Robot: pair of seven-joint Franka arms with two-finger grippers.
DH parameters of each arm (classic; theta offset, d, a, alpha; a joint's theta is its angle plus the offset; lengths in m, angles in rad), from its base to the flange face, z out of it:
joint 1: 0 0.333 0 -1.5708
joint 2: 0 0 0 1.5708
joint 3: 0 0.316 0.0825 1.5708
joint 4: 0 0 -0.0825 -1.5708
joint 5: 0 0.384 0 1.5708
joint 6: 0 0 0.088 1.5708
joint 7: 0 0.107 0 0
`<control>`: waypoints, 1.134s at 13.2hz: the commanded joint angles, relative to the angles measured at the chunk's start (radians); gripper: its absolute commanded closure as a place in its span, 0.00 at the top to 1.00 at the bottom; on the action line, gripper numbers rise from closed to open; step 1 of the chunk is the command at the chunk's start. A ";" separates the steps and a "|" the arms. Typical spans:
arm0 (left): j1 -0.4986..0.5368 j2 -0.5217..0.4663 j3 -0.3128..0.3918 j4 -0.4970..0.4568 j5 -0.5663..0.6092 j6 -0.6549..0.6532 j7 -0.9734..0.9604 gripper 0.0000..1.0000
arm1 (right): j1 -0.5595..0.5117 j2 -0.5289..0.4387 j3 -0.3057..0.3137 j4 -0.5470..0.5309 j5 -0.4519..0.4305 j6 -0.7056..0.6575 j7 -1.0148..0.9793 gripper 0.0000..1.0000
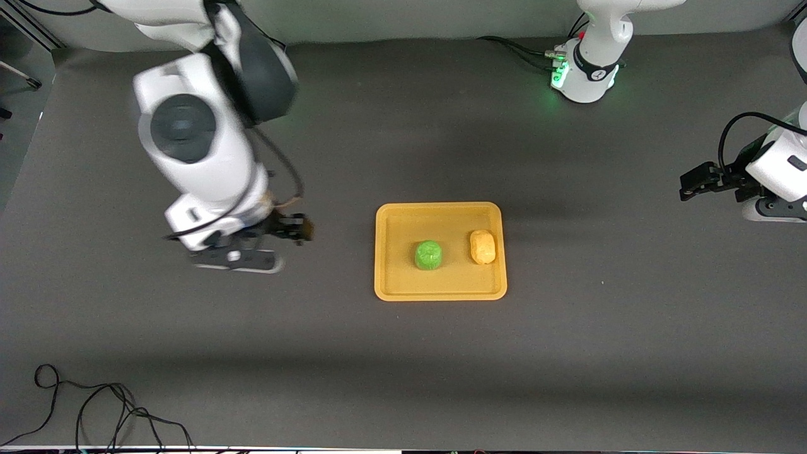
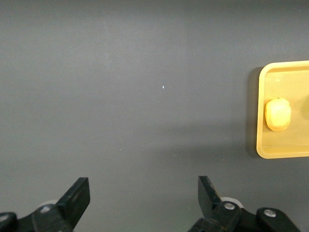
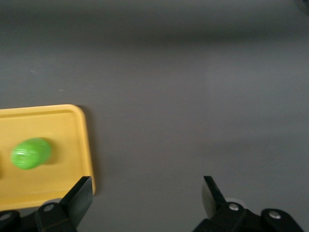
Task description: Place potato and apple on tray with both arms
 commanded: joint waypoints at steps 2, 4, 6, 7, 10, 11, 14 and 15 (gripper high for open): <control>-0.003 0.009 0.000 0.027 0.004 -0.021 0.008 1.00 | -0.166 -0.277 0.011 -0.302 0.045 0.060 -0.230 1.00; -0.001 0.010 0.000 0.027 0.004 -0.020 0.008 1.00 | -0.260 -0.371 0.017 -0.404 0.045 0.091 -0.332 1.00; -0.001 0.012 0.000 0.027 0.004 -0.013 0.008 1.00 | -0.351 -0.396 0.020 -0.419 0.047 0.089 -0.442 1.00; -0.001 0.013 0.000 0.027 0.004 -0.009 0.008 1.00 | -0.397 -0.396 0.024 -0.419 0.047 0.089 -0.491 1.00; 0.000 0.015 0.000 0.025 0.004 -0.004 0.008 1.00 | -0.446 -0.399 0.018 -0.418 0.047 0.086 -0.545 1.00; 0.000 0.015 0.000 0.025 0.004 -0.003 0.008 1.00 | -0.446 -0.399 0.006 -0.415 0.047 0.083 -0.545 1.00; 0.000 0.015 0.000 0.025 -0.003 0.003 0.008 1.00 | -0.446 -0.403 -0.009 -0.406 0.045 0.078 -0.542 1.00; 0.000 0.013 0.000 0.027 0.000 0.002 0.008 1.00 | -0.445 -0.414 -0.012 -0.407 0.045 0.077 -0.544 1.00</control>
